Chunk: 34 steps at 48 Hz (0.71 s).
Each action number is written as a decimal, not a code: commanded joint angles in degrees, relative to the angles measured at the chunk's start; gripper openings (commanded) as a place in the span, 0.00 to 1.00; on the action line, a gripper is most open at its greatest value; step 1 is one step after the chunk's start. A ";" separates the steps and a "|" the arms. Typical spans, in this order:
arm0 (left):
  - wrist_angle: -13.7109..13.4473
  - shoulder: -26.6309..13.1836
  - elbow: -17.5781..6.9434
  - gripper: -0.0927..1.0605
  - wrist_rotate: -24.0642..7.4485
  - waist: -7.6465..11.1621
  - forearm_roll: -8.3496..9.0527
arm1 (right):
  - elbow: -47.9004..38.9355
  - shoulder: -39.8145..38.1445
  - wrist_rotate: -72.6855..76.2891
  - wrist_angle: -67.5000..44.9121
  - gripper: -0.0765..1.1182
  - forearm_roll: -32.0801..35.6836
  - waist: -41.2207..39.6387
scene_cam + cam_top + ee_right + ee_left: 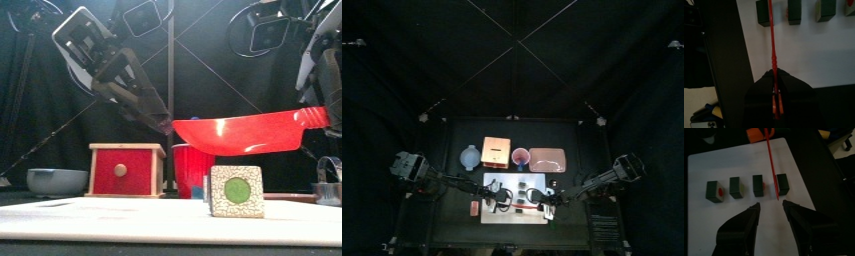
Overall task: Place sushi on board then cut the sushi with the knife then place the pieces on the plate
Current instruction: Cut the sushi into 4 pieces
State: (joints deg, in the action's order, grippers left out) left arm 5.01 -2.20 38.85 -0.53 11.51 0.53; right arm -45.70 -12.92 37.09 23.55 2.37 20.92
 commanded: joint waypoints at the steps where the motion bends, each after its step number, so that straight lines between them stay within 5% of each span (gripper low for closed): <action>1: 0.53 3.43 0.26 0.81 0.09 -1.67 1.58 | -0.62 -5.27 -0.09 0.70 0.29 -0.09 -0.26; 11: 4.75 7.65 3.43 0.81 0.18 -4.66 4.48 | -5.10 -15.12 0.09 5.27 0.29 -2.46 -1.49; 24: 14.77 7.65 6.68 0.81 0.18 -8.26 4.57 | -11.25 -25.05 0.09 14.33 0.29 -7.21 -4.04; 34: 16.00 5.80 6.86 0.81 0.09 -10.02 4.57 | -14.41 -27.95 -0.09 18.63 0.29 -9.05 -6.59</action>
